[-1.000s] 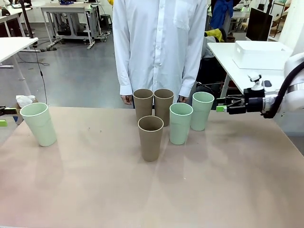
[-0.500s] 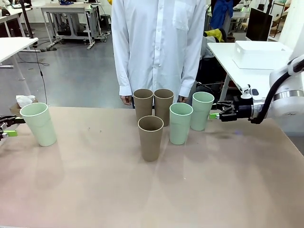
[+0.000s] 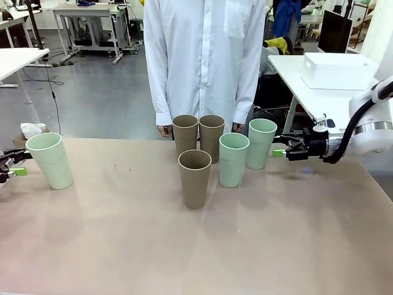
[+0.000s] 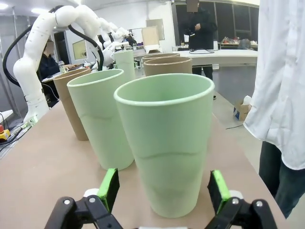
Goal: Stack the cups and store them in the basket.
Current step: Pick up two Reusable plastic cups , one in each hand.
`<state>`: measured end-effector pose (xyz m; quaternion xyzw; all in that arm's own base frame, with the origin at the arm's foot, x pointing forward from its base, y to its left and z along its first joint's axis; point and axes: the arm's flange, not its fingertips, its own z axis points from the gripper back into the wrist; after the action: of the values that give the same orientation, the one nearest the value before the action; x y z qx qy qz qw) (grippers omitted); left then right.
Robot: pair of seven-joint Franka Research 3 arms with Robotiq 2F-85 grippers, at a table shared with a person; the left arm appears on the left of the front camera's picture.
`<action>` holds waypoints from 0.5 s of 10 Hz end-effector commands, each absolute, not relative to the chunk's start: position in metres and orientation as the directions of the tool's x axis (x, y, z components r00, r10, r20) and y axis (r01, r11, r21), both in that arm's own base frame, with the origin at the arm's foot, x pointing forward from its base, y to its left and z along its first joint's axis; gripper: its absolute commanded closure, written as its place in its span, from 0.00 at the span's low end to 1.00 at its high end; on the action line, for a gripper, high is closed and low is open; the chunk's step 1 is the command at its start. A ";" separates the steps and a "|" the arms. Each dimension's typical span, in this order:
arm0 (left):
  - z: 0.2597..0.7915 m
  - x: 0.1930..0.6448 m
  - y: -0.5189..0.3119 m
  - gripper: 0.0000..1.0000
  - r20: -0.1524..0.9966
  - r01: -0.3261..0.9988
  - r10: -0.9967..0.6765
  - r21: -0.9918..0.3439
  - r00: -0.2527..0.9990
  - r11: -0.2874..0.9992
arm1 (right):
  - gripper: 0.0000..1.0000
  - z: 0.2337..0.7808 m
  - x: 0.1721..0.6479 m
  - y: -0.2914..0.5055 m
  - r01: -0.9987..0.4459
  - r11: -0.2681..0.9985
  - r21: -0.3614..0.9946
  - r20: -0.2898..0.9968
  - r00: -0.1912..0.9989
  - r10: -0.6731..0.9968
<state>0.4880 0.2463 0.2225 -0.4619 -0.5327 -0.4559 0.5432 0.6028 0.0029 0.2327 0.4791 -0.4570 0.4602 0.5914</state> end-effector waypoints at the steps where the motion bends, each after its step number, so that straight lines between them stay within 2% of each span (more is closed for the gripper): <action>1: 0.223 0.490 0.238 0.00 1.000 0.982 0.004 0.020 -0.021 0.186 | 0.00 0.229 0.612 0.002 -0.983 0.126 0.130 0.988 0.139 0.060; 5: 0.224 0.492 0.225 0.00 1.000 0.986 0.010 0.009 -0.011 0.166 | 0.00 0.229 0.612 0.000 -0.979 0.144 0.148 0.988 0.154 0.031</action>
<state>0.4961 0.2324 0.2219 -0.4647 -0.5341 -0.4578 0.5378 0.6075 -0.0012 0.2255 0.4836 -0.4667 0.4466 0.5906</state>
